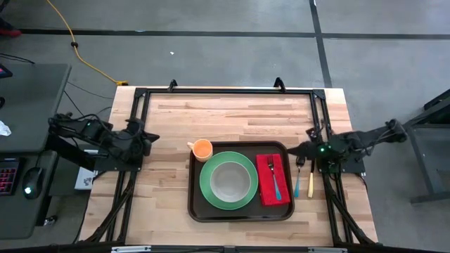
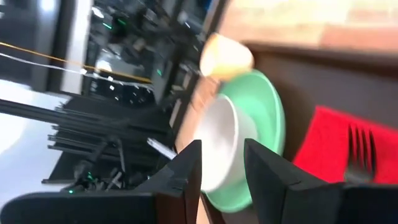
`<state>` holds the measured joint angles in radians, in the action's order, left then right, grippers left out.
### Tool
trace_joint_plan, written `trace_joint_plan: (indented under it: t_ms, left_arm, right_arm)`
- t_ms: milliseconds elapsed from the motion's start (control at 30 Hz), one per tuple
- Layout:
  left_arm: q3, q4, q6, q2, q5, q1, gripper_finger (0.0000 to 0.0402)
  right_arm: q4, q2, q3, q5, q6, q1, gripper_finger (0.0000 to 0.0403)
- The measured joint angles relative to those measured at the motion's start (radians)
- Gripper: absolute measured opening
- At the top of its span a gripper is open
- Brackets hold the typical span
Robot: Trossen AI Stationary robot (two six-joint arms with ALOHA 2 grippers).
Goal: Set up tray
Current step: Put the blue spoon to the left side of the blue fork on top of the table napkin on the brown serving tray
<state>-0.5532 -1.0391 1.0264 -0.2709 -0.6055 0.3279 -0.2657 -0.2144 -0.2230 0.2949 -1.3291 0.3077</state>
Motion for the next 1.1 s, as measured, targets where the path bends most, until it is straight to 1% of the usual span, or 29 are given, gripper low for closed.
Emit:
trace_joint_plan:
  t_ms: [167,367,500,667,767,900,967,1033,1100]
  left_arm:
    - [0.013,-0.002,0.002,0.052,0.000,0.000,0.0044]
    - [0.013,-0.011,0.000,0.067,-0.012,0.000,0.0044]
    - [0.013,-0.011,-0.001,0.067,-0.012,0.000,0.0044]
    - [0.013,-0.008,-0.001,0.067,-0.007,0.000,0.0044]
    - [0.013,-0.002,0.000,0.067,0.006,0.000,0.0044]
    - [0.013,-0.003,0.000,0.067,0.033,0.000,0.0044]
    - [0.013,-0.002,0.000,0.067,0.053,0.000,0.0044]
    - [0.013,-0.002,0.004,0.067,0.075,0.000,0.0044]
    - [0.013,-0.002,0.015,0.067,0.090,0.000,0.0044]
  right_arm:
    - [0.000,0.113,0.000,0.063,0.142,0.000,0.0098]
    - [0.001,0.209,0.000,0.135,0.286,0.000,0.0098]
    - [0.029,0.204,-0.001,0.190,0.361,0.000,0.0098]
    - [0.074,0.199,-0.001,0.267,0.504,0.000,0.0098]
    - [0.136,0.199,0.000,0.335,0.579,0.000,0.0098]
    - [0.243,0.199,0.000,0.400,0.711,0.000,0.0098]
    - [0.298,0.199,0.000,0.405,0.790,0.000,0.0098]
    - [0.331,0.199,0.000,0.370,0.883,0.000,0.0098]
    - [0.337,0.199,0.000,0.355,0.939,0.000,0.0098]
